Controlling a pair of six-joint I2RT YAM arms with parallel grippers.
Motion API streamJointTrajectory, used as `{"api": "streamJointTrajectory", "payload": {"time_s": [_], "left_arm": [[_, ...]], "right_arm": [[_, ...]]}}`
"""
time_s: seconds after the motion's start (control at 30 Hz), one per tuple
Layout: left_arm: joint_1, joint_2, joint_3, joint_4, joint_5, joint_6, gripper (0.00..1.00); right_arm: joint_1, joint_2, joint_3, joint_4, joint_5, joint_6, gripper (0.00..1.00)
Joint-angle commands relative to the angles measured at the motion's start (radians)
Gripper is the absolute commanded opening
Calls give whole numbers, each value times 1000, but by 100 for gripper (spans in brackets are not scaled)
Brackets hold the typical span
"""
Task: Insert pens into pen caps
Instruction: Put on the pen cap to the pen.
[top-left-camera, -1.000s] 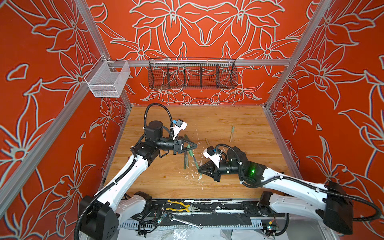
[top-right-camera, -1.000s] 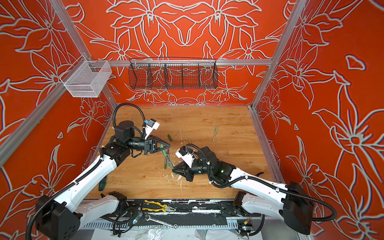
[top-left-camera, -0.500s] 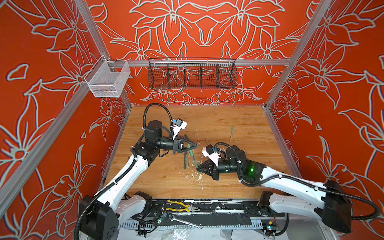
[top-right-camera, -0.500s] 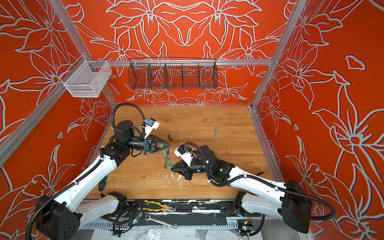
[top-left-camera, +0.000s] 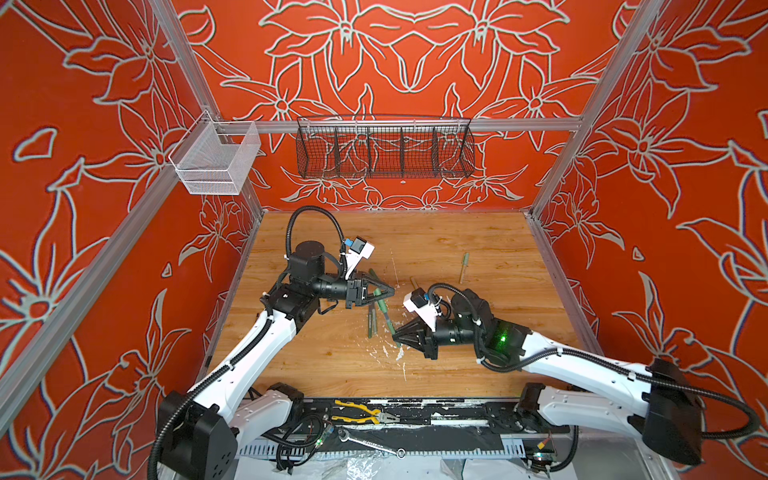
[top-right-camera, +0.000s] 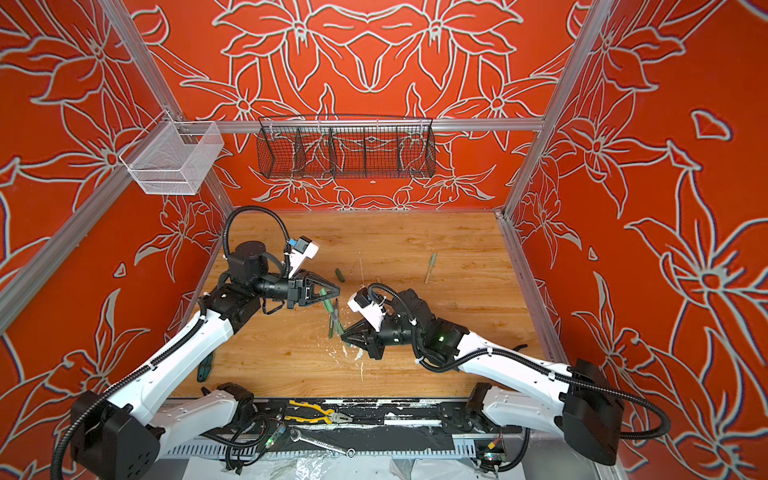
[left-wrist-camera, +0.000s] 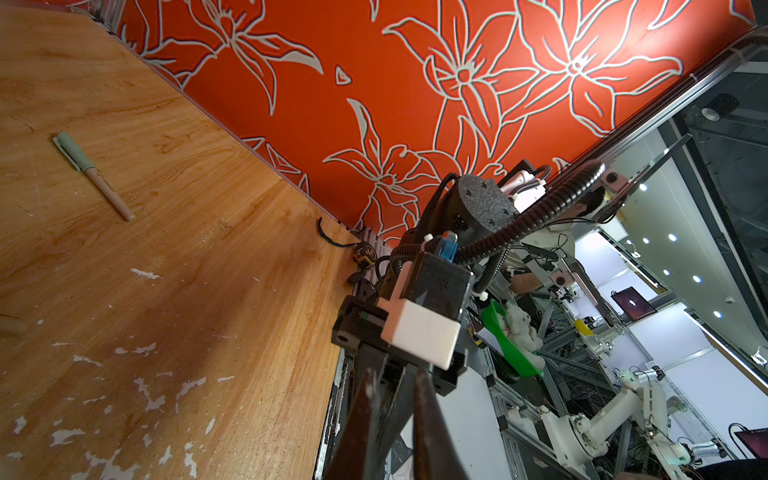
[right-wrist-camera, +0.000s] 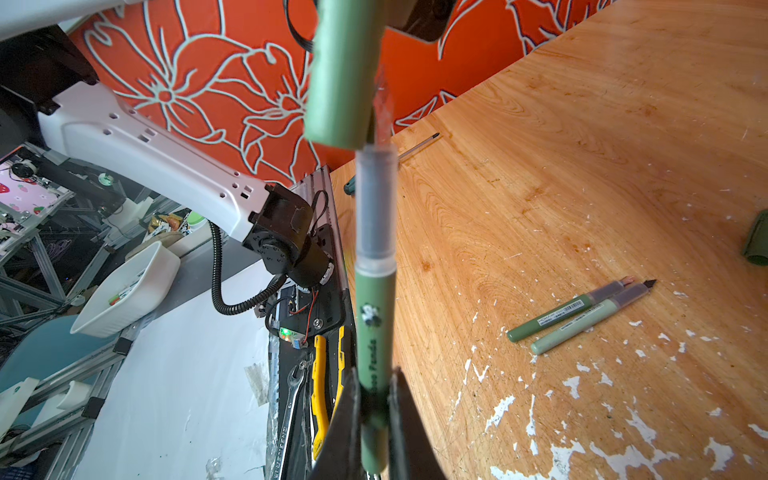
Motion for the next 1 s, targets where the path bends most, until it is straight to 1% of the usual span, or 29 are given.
{"api": "streamJointTrajectory", "payload": {"time_s": [0.0, 0.1, 0.27, 0.47, 0.6, 0.67, 0.8, 0.97], "left_arm": [[1, -5, -13, 12, -2, 15, 0], [-2, -5, -8, -3, -9, 24, 0], [13, -48, 1, -68, -102, 73, 0], [83, -69, -14, 5, -107, 10, 0], [108, -63, -25, 68, -73, -34, 0], [108, -52, -25, 83, -45, -45, 0], [108, -39, -52, 203, 17, -127, 0], [97, -17, -53, 271, 72, -178, 0]], "right_arm": [[5, -36, 32, 16, -16, -18, 0], [5, -40, 39, 8, -17, -22, 0], [5, -40, 22, 9, -22, -15, 0], [5, -41, -1, 19, -24, -6, 0], [6, -35, -1, 17, -24, -7, 0], [5, -35, 1, 16, -18, -9, 0], [5, -33, 8, 14, -7, -13, 0], [5, -26, 13, 17, -5, -16, 0]]}}
